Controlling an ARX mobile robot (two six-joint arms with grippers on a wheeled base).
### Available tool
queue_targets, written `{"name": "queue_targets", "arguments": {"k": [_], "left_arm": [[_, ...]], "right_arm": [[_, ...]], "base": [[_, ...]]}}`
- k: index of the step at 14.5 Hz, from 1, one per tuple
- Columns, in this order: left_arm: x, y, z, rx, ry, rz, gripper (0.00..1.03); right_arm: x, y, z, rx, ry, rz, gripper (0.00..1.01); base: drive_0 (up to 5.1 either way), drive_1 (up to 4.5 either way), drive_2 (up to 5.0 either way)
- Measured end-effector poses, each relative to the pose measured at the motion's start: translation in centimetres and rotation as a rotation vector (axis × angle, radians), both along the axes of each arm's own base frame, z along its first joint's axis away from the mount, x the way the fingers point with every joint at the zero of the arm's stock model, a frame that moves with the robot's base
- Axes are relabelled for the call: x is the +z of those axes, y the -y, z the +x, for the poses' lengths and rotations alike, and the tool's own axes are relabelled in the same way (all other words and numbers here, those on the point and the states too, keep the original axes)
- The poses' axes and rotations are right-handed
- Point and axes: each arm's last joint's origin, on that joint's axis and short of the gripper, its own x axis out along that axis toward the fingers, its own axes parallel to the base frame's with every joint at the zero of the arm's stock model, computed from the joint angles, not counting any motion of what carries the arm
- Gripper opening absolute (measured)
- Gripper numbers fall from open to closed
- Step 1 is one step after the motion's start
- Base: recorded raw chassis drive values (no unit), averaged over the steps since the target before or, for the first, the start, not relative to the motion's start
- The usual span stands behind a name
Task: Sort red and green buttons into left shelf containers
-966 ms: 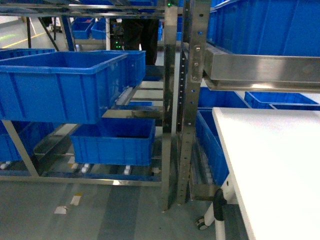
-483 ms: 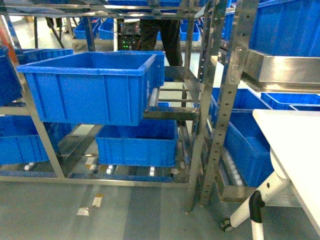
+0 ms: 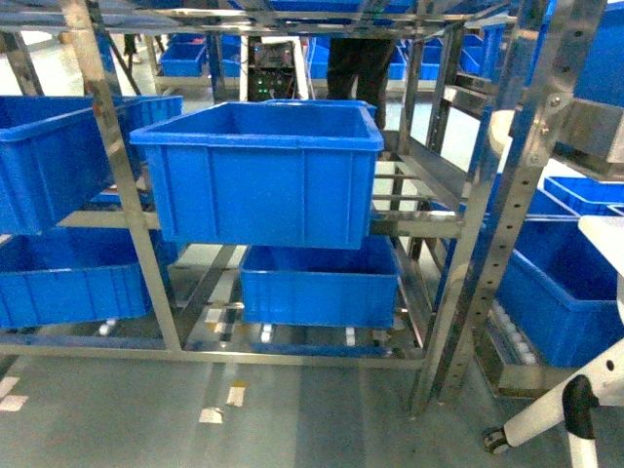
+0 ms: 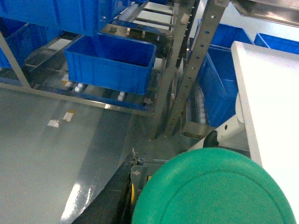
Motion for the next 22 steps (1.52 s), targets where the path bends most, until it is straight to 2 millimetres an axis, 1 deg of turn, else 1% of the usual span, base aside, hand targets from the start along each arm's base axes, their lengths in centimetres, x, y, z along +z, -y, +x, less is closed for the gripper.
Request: {"name": "queue_targets", "arguments": {"k": [15, 18, 20, 22], "left_arm": [[-0.01, 0.00, 0.00, 0.001, -0.001, 0.001, 0.32], [-0.07, -0.18, 0.01, 0.018, -0.004, 0.005, 0.32], [-0.06, 0.10, -0.04, -0.008, -0.003, -0.001, 0.32], [-0.04, 0.08, -0.03, -0.005, -0.002, 0.000, 0.32]], "right_arm": [[0.01, 0.00, 0.00, 0.000, 0.001, 0.000, 0.35], [0.03, -0.02, 0.00, 0.007, 0.003, 0.002, 0.35], [0.03, -0.01, 0.00, 0.004, 0.002, 0.001, 0.35], [-0.01, -0.01, 0.00, 0.004, -0.001, 0.001, 0.35]], "base": [[-5.0, 2.50, 2.5], [0.0, 0.00, 0.0], [0.0, 0.00, 0.0], [0.1, 2.91, -2.7]]}}
